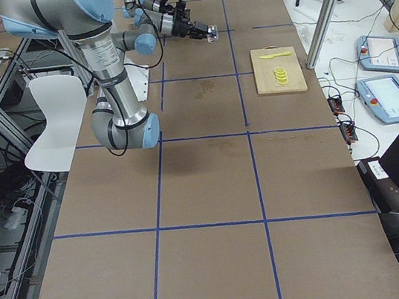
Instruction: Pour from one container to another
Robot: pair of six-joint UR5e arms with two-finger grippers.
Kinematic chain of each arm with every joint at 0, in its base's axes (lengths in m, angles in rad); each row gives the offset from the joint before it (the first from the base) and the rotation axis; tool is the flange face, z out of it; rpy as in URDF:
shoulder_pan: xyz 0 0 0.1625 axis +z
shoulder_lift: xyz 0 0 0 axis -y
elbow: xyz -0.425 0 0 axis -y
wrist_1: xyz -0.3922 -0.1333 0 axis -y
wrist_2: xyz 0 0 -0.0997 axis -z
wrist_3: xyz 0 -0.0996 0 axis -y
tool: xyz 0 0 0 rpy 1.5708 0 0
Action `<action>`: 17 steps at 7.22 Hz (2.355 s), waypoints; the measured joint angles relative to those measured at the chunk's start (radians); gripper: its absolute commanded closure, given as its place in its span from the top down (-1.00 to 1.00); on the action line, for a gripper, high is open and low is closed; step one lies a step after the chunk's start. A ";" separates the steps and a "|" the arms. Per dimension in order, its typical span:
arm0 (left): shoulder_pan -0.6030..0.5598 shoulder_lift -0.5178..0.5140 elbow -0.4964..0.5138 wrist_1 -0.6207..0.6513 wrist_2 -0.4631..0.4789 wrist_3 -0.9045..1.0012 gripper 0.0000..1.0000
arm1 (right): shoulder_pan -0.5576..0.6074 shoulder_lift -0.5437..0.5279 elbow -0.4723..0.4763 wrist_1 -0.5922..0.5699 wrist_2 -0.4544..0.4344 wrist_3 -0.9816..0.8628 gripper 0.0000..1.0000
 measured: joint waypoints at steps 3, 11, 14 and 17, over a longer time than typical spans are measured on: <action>-0.002 0.000 0.000 0.001 -0.010 -0.003 -0.73 | 0.000 -0.005 0.000 0.000 0.000 0.000 -1.00; -0.045 0.000 0.021 0.025 -0.113 -0.050 -0.70 | 0.000 -0.006 0.001 0.000 0.000 0.000 -1.00; -0.054 0.000 0.022 0.026 -0.127 -0.053 -0.58 | 0.000 -0.006 0.002 0.000 0.000 0.000 -1.00; -0.054 0.000 0.022 0.027 -0.128 -0.052 -0.55 | 0.000 -0.006 0.001 0.000 0.000 0.000 -1.00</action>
